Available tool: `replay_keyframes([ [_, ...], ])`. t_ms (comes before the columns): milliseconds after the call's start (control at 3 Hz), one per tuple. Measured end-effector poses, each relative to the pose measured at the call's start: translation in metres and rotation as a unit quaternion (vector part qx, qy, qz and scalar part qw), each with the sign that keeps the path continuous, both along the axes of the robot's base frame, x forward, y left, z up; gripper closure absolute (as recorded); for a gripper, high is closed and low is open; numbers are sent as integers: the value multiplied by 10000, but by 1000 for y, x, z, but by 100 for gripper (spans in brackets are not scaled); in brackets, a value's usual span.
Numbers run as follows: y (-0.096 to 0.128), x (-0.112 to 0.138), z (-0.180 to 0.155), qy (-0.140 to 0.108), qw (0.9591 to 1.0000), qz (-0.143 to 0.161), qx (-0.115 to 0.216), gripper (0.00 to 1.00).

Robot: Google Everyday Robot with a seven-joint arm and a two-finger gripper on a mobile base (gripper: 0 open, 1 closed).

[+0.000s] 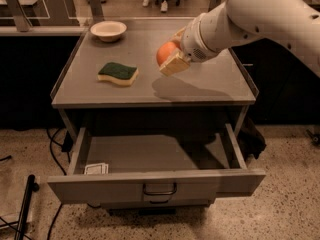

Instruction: Pick orange from top drawer and place on counter

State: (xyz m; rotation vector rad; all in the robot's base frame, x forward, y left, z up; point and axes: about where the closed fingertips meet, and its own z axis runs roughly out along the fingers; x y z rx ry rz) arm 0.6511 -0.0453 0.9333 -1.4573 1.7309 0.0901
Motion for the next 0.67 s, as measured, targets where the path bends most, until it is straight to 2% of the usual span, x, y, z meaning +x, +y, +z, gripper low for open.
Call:
replay_keyframes([
  [333, -21, 14, -12, -60, 9992, -375, 82, 100],
  [667, -32, 26, -24, -86, 9978, -606, 271, 100],
])
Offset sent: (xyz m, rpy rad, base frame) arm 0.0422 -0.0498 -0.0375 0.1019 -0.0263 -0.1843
